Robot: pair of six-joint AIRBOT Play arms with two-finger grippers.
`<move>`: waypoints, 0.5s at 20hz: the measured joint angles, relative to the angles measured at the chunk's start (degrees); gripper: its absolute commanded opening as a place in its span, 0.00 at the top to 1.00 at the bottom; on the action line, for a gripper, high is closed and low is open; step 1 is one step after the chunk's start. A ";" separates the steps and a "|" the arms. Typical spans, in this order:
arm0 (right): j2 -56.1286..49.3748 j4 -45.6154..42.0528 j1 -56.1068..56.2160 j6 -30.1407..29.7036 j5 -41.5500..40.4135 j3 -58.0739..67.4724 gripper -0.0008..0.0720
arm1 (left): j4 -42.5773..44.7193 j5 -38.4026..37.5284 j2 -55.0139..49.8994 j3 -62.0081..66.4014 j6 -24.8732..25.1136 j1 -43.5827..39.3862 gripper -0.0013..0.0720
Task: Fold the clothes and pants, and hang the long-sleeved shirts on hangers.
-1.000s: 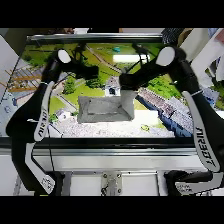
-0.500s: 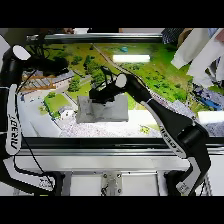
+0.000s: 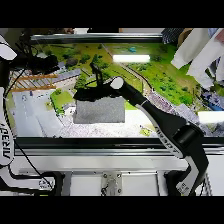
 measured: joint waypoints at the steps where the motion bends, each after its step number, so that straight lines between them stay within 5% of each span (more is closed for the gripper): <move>1: 2.45 -1.64 -1.97 -0.72 0.61 -2.25 0.37 | 1.22 0.02 1.33 -0.66 0.00 -0.24 0.96; 4: 11.89 -7.28 -9.73 -1.55 1.66 -14.58 0.37 | 4.04 0.79 6.05 -6.43 0.15 -1.86 0.96; 5: 15.32 -9.88 -13.11 -1.22 2.01 -20.04 0.24 | 4.46 1.49 7.65 -9.16 0.17 -2.71 0.96; 6: 18.12 -12.55 -16.48 -0.42 2.45 -25.20 0.00 | 4.94 2.25 9.16 -12.13 0.17 -3.80 0.96; 10: 23.43 -16.59 -28.57 1.03 3.13 -40.96 0.00 | 5.66 5.97 13.73 -22.71 0.15 -10.27 0.96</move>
